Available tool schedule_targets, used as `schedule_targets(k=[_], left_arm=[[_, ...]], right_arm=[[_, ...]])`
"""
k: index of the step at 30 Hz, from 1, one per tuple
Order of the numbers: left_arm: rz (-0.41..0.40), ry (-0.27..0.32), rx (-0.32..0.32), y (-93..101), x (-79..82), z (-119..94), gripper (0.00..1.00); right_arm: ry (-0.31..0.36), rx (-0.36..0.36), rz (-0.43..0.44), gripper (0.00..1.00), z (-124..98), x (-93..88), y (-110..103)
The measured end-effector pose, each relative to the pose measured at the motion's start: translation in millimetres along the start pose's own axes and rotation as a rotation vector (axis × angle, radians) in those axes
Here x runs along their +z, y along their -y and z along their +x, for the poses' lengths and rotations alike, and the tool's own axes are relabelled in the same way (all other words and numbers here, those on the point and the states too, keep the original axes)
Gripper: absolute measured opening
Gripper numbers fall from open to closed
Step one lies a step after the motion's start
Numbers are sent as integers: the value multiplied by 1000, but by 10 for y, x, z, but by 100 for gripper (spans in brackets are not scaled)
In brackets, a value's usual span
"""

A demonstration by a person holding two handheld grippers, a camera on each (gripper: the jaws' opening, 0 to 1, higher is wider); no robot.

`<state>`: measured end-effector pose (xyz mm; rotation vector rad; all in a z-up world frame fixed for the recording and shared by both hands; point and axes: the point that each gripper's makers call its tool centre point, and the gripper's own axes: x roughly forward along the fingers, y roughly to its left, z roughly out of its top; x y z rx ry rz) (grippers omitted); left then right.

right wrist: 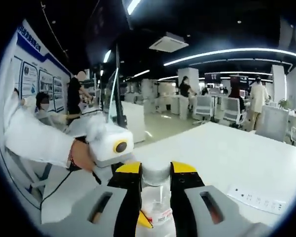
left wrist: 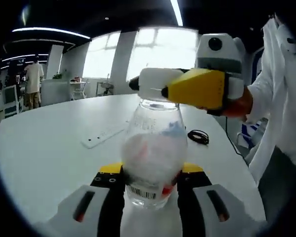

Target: Arrange the tabletop items into an orderly group along one side of the table until the central work area is clear of visible clutter.

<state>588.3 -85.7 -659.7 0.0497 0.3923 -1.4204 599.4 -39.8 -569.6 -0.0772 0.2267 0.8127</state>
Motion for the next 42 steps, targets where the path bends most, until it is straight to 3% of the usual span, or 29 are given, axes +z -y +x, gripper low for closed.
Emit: schedule_targets(k=[20,42], left_arm=[[2,-58,-23,-8,-252,121,42],[-33,-56,-16,1,-287,127,45]], right_arm=[[-73,-22,-15,19,-43,-305,49],[-93,-28,-27,20,-87,-377,30]])
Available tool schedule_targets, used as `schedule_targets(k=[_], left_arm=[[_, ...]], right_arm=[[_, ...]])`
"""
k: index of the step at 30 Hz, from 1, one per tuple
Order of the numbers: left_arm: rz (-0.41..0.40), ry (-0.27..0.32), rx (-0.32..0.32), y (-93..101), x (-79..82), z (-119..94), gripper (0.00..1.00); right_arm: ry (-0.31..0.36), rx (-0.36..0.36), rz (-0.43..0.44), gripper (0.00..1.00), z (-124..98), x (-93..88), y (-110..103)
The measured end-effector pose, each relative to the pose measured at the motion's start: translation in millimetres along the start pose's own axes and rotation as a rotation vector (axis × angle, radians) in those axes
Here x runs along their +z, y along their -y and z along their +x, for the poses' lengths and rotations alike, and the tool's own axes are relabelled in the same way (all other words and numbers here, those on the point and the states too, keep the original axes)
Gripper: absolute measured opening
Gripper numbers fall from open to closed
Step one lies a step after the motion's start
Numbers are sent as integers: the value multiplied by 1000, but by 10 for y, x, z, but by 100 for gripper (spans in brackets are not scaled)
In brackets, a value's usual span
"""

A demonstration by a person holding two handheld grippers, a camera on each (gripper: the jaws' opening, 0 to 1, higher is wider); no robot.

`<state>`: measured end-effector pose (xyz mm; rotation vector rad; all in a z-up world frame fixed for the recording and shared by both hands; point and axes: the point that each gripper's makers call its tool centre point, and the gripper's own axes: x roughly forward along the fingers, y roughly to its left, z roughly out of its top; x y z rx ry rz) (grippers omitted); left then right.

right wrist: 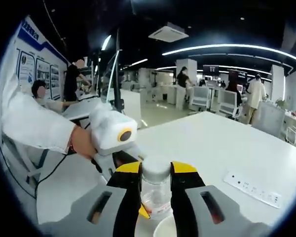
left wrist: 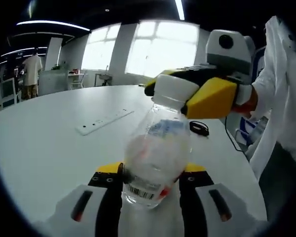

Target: Arrange the tabletop items into an orderly group along one side of the table until the central work area is clear of visible clutter.

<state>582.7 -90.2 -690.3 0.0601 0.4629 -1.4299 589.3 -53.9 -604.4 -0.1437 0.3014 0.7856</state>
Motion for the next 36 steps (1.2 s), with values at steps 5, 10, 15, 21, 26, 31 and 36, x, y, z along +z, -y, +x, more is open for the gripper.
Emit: schedule_targets(k=[5,10,15,21,26,31,36], left_arm=[[-11,-1,5,18,13,-13,46],[-19,-11,16,40,-5,-34,50],[-45,-19,44,42,-42,-79,55],[-73,-25,65,89,-30,-156,58],[-93,-19,89,126,0,-245,64],[-111,-14,115,157,44,-336,67],[-117,-5,141,208,97,-430,69]], right_arm=[[8,-13,-3,24,-3,20,12],[15,-34,10,30,-41,41,63],[18,-50,27,33,-114,27,98],[3,-72,51,38,-218,-61,154],[1,-102,63,42,-348,-84,215],[-9,-124,79,46,-489,-141,267],[-16,-147,86,49,-664,-179,304]])
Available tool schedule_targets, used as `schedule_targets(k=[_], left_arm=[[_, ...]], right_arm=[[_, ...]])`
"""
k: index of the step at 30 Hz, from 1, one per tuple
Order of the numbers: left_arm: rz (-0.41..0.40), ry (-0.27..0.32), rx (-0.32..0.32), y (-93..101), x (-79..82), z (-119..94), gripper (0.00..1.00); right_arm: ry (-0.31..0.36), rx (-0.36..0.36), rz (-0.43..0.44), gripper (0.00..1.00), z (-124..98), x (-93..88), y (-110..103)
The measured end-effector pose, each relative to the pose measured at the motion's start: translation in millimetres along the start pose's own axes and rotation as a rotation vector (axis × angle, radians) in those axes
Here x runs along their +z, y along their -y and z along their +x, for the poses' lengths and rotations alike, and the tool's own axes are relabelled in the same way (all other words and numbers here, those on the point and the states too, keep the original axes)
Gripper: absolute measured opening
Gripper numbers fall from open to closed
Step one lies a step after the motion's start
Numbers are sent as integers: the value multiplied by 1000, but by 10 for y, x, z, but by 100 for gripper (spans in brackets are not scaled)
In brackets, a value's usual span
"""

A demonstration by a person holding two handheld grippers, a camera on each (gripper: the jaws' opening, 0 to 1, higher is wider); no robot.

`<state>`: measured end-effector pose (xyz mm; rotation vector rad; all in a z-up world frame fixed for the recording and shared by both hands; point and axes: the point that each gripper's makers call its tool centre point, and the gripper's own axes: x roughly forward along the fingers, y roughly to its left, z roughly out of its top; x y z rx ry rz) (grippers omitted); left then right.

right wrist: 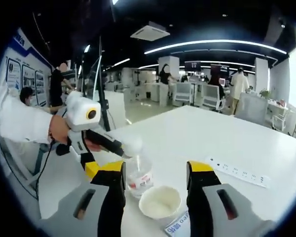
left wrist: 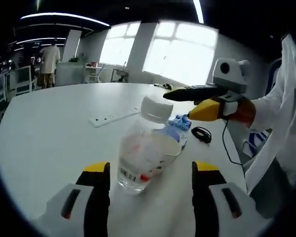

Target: Arrange the tabletop items into an orderly group along one side of the table until the central work area is clear of visible clutter.

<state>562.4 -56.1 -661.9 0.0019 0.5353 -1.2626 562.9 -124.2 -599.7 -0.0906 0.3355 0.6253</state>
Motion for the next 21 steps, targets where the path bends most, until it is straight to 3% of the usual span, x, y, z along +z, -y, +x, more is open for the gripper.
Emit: schedule_targets(k=[15,21], left_arm=[[-26,24,51,357,152,-280,72],[-33,42,67,551,223,-390,74]], right_arm=[[-17,-72,27,55,-628,-147,138],[-18,-124,37,56,-999,-213,249]])
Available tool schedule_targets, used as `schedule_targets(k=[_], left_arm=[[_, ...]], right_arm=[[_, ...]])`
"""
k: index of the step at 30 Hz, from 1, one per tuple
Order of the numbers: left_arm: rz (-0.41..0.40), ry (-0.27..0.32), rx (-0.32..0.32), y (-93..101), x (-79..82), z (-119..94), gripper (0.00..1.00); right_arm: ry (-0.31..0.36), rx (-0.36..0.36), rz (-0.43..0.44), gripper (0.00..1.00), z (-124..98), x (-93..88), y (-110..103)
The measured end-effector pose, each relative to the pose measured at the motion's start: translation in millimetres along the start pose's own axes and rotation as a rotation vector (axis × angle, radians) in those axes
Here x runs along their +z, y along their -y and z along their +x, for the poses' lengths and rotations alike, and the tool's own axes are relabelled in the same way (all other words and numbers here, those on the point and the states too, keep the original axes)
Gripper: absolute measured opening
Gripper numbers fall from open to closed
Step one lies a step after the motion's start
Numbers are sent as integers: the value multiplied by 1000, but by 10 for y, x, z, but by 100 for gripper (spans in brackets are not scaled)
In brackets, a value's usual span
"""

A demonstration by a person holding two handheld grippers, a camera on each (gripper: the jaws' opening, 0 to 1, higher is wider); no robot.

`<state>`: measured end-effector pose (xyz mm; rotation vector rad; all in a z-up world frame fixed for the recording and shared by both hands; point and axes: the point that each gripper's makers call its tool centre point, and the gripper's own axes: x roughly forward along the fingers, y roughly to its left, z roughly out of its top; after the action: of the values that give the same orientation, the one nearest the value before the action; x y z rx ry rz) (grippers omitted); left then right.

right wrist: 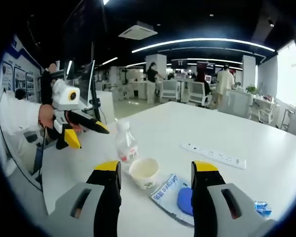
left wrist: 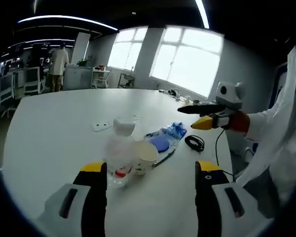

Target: Arrange the tabletop items into an orderly group along one side of the table until the central work area is clear of visible clutter.

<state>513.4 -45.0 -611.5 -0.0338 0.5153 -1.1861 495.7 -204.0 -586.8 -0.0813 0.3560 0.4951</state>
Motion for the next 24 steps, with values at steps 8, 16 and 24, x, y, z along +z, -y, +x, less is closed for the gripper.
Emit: schedule_targets(k=[8,16,24], left_arm=[[6,17,7,327,66,-122,75],[15,30,18,600,72,-233,76],[23,34,30,838,57,-371,77]], right_arm=[[16,-76,13,58,-507,-46,225],[12,-136,32,60,-960,-183,347],[1,-185,47,60,-1427,-367,400]])
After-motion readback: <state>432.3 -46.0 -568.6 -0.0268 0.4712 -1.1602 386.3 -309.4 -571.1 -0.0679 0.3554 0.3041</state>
